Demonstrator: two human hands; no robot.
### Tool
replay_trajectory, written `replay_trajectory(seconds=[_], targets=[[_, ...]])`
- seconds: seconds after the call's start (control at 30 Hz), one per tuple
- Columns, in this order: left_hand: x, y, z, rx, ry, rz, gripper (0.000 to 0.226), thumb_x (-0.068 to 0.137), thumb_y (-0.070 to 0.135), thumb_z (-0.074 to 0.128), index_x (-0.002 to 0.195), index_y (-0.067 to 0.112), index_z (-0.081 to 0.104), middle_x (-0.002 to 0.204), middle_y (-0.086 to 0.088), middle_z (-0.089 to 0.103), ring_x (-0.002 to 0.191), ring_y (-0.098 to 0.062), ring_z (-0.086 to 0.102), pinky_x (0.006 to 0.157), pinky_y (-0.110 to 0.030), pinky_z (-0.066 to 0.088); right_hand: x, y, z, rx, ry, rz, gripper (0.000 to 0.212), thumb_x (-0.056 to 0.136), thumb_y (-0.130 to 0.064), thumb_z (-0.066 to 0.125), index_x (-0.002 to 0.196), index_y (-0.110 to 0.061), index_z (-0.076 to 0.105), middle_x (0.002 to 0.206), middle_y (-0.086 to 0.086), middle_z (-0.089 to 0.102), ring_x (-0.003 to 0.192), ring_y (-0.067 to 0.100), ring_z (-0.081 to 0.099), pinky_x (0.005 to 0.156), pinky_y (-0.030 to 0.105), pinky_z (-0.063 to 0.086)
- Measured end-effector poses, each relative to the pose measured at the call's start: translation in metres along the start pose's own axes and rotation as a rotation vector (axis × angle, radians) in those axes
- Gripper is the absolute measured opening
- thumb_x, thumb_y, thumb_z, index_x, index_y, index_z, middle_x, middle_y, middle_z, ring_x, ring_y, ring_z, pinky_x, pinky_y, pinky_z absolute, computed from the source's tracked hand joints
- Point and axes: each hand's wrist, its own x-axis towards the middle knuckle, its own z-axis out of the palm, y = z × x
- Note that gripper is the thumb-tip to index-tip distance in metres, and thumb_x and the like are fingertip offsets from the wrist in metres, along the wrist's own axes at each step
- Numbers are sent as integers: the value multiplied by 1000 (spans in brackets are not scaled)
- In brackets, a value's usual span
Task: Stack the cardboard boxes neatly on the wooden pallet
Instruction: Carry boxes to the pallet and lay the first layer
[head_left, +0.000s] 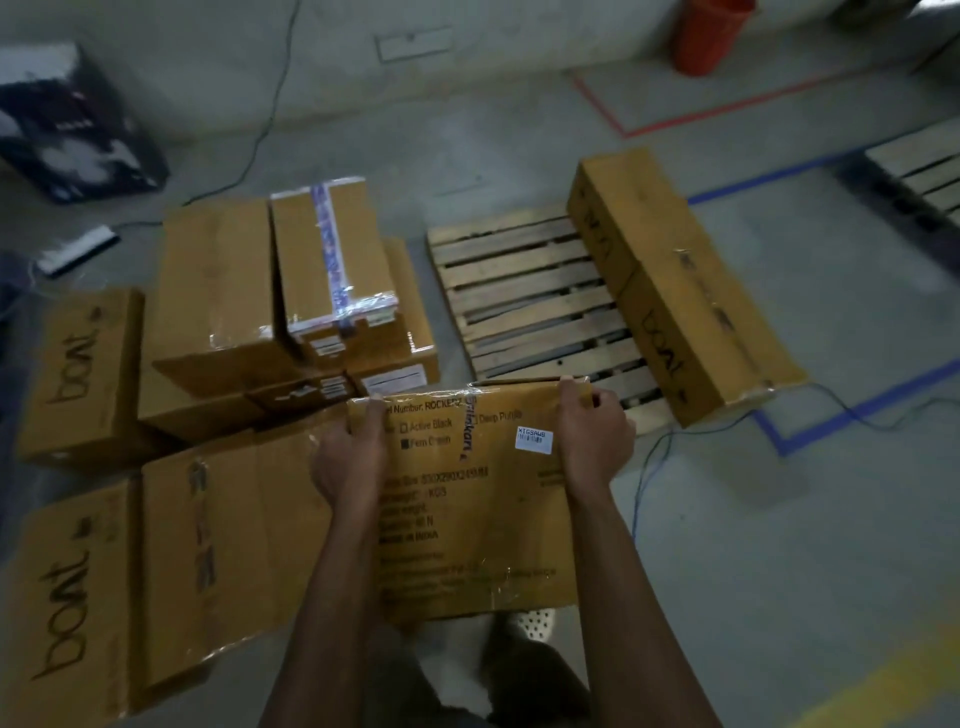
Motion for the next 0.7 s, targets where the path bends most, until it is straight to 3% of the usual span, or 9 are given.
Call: replay_trajectory(seconds=[0.1,0.17,0.27,0.43,0.53,0.6,0.7], targets=[[-18,30,37,-83,-75,28,48,94,64,55,109,22,72,109,1,70,110,-24,62,104,-53,46,37,-7,-23,52,45,17,45,96,-49,57,127,-17,63,118,11,62,118,28,49,96,39,39],[-20,49,61,-113,-95,27,48,94,64,56,114,23,72,111,3,69,110,-22,61,102,-49,47,62,-15,-31,95,70,26,44,96,-49,58,128,-19,62,119,10,62,121,29,49,99,40,39],[-13,80,98,-129,-114,24,39,93,65,56,106,30,70,102,11,65,105,-19,59,93,-41,45,102,-30,-39,155,106,27,45,96,-50,60,131,-21,61,123,11,61,124,30,48,104,43,38],[26,143,162,-132,-150,116,42,91,68,56,99,30,71,105,6,69,104,-20,62,100,-48,48,184,-55,-30,181,172,-10,53,91,-57,62,131,-23,61,124,5,63,127,27,47,108,50,40],[67,183,201,-126,-203,102,52,85,74,56,100,27,71,104,4,69,102,-20,63,98,-45,48,236,-83,-13,152,178,14,53,88,-60,64,127,-23,63,106,-2,62,124,28,49,108,52,39],[96,208,225,-122,-237,74,46,88,69,59,100,26,69,101,4,69,99,-20,64,94,-46,53,266,-102,-1,126,157,49,50,89,-59,65,122,-23,63,86,-10,47,119,28,50,106,50,41],[130,248,252,-103,-276,37,28,95,57,60,90,29,62,91,9,59,86,-10,55,82,-36,45,306,-128,19,102,146,83,55,87,-62,64,125,-23,62,100,0,52,121,31,50,105,52,43]])
